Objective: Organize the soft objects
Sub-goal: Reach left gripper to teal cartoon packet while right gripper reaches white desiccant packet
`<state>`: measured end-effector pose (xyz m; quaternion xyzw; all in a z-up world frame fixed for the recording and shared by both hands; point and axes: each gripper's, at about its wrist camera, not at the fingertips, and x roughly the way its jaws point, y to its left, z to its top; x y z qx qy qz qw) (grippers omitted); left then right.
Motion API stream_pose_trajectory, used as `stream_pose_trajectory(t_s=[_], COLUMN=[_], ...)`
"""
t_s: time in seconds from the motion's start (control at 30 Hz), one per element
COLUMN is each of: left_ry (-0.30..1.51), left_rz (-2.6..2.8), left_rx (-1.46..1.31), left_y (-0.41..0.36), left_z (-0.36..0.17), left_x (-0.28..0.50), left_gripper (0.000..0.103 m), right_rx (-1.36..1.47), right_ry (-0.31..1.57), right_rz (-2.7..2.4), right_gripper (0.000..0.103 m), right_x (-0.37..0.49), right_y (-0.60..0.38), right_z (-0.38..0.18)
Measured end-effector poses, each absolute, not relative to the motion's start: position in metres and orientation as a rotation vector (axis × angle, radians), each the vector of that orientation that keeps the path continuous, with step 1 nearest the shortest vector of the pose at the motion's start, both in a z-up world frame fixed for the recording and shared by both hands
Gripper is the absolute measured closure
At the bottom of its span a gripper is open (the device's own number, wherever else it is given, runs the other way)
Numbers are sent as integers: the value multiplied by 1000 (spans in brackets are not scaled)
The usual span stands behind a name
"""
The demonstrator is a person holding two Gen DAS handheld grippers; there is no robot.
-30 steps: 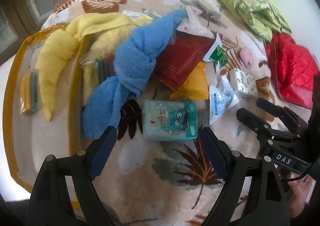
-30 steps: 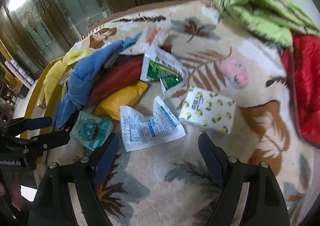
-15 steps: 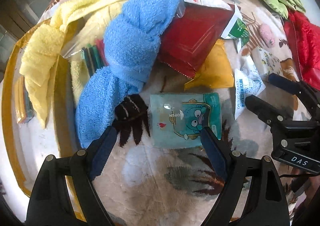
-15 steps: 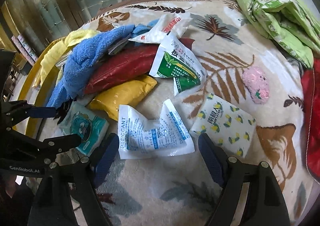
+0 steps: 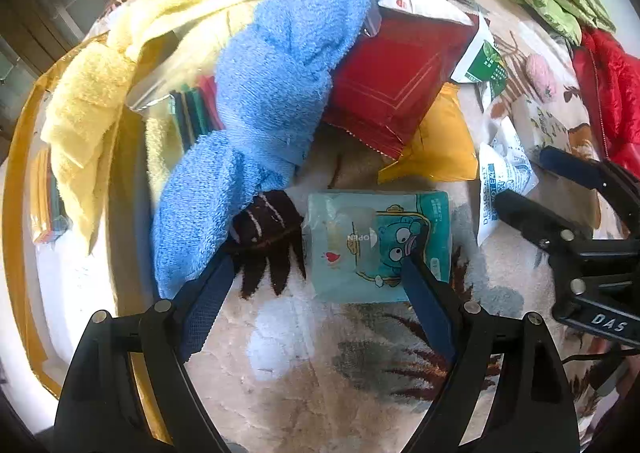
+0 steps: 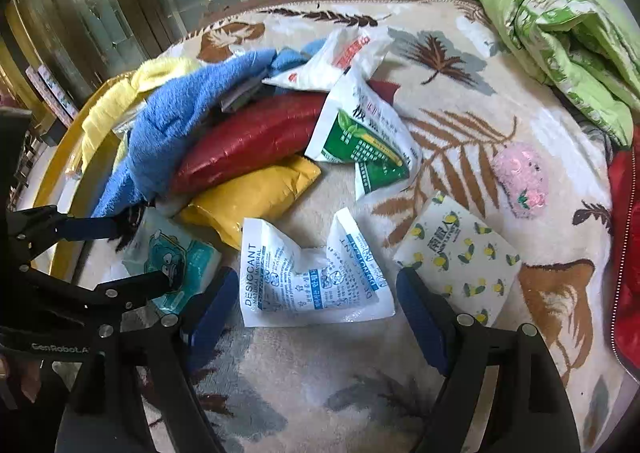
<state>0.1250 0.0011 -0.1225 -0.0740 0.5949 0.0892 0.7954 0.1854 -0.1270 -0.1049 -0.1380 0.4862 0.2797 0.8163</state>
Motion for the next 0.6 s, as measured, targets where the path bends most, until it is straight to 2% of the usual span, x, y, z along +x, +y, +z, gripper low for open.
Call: stream_pose_trajectory(t_s=[0.13,0.6], left_ry=[1215,809], left_rz=[220,233], left_rx=[-131,-48], left_y=[1,-20], left_z=[-113,-38], left_x=[111,71], left_gripper=[17,17], right_rx=[-267,-173], right_ry=[1011,876], right_rz=[598,610], right_gripper=[21,21], right_x=[179,146], right_y=[-134,-153], right_z=[-96,-56])
